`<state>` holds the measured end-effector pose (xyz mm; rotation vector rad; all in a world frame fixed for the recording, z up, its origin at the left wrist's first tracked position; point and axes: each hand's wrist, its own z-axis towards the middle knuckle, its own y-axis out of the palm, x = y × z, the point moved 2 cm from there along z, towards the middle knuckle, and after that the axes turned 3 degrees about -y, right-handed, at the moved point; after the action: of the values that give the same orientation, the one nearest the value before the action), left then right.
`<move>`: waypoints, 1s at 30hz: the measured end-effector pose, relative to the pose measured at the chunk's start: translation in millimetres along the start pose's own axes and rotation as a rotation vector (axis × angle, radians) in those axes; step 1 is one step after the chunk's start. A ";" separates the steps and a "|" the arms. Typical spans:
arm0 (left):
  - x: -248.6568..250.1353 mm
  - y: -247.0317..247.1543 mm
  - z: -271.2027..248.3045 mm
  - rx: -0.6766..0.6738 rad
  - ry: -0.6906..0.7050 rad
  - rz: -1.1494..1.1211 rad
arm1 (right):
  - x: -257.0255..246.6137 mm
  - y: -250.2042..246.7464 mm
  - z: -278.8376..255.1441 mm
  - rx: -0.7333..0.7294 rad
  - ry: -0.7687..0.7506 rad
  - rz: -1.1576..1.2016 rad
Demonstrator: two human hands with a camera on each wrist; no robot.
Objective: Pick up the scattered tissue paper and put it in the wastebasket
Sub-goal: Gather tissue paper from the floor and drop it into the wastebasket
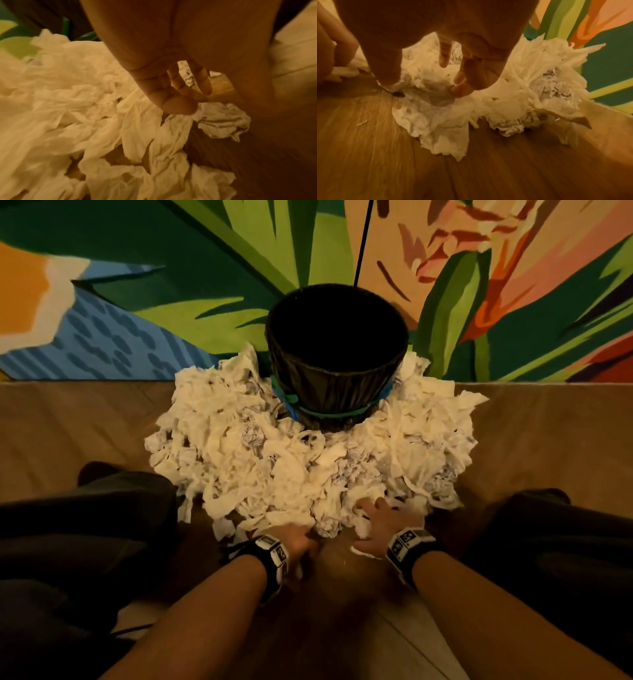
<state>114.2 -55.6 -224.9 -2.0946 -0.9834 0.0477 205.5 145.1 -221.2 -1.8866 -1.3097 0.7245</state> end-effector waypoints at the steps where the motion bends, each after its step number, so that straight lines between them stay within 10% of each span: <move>1: 2.5 2.1 3.0 -0.008 -0.010 0.015 | 2.0 2.5 0.5 -0.021 0.008 0.017; 19: 25.2 -4.2 24.8 0.140 0.020 -0.025 | 8.6 -27.5 -13.9 0.123 0.223 0.733; 30: 21.4 9.7 47.0 0.100 -0.071 -0.068 | 10.0 -6.2 -3.2 0.129 0.110 0.466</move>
<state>119.1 -14.5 -257.2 -1.9785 -1.0725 0.1347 207.8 155.2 -214.7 -2.1126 -0.7380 0.8974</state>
